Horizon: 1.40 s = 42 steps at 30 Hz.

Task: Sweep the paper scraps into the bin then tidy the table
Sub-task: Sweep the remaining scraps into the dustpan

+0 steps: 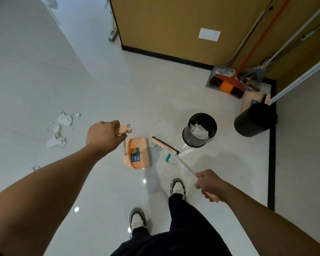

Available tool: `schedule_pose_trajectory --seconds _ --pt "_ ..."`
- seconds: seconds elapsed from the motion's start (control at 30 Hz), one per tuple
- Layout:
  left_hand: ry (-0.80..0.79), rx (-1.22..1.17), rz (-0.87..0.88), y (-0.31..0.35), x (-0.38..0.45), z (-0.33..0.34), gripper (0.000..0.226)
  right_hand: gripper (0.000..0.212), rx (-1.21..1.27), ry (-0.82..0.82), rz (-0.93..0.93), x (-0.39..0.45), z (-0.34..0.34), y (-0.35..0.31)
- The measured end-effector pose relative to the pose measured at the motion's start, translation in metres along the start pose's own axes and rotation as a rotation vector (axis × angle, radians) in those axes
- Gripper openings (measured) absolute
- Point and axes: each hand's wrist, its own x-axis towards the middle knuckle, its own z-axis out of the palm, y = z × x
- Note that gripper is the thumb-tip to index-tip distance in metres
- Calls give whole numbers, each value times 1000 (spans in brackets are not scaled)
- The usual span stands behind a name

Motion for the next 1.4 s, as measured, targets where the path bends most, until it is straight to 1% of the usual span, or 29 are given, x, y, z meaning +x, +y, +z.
schedule_pose_trajectory --seconds 0.13,0.27,0.37,0.47,0.57,0.63,0.77,0.87,1.0,1.13,1.23,1.33,1.4 --pt "-21 -39 -46 -23 -44 19 32 25 -8 98 -54 -33 44 35" --pt "-33 -101 -107 -46 -89 32 29 26 -5 206 -80 -54 73 57" --pt "-57 -117 -191 -58 -107 35 30 13 71 244 -44 -54 77 55" --pt "-61 -153 -255 -66 -115 45 31 13 206 268 8 -42 69 42" --pt "-52 -146 -279 -64 -114 57 32 12 242 242 34 -26 70 32" --pt "-61 -109 -269 -62 -112 64 32 6 226 195 45 -19 81 31" --pt "-55 -106 -303 -62 -112 71 33 22 95 67 2 -10 103 24" --pt "-63 -112 -307 -68 -116 74 35 29 -4 -23 -37 -14 116 10" --pt "-57 -132 -339 -83 -119 71 35 27 -32 -107 -50 -34 111 -9" --pt "-71 -159 -357 -99 -123 69 35 35 65 -81 -43 -52 86 -14" --pt "-89 -178 -378 -109 -132 68 34 23 66 -40 -65 -64 79 -11" --pt "-122 -191 -364 -110 -139 63 32 23 99 37 -63 -65 87 -3" --pt "-153 -218 -358 -110 -143 60 31 18 139 85 -40 -62 96 3"
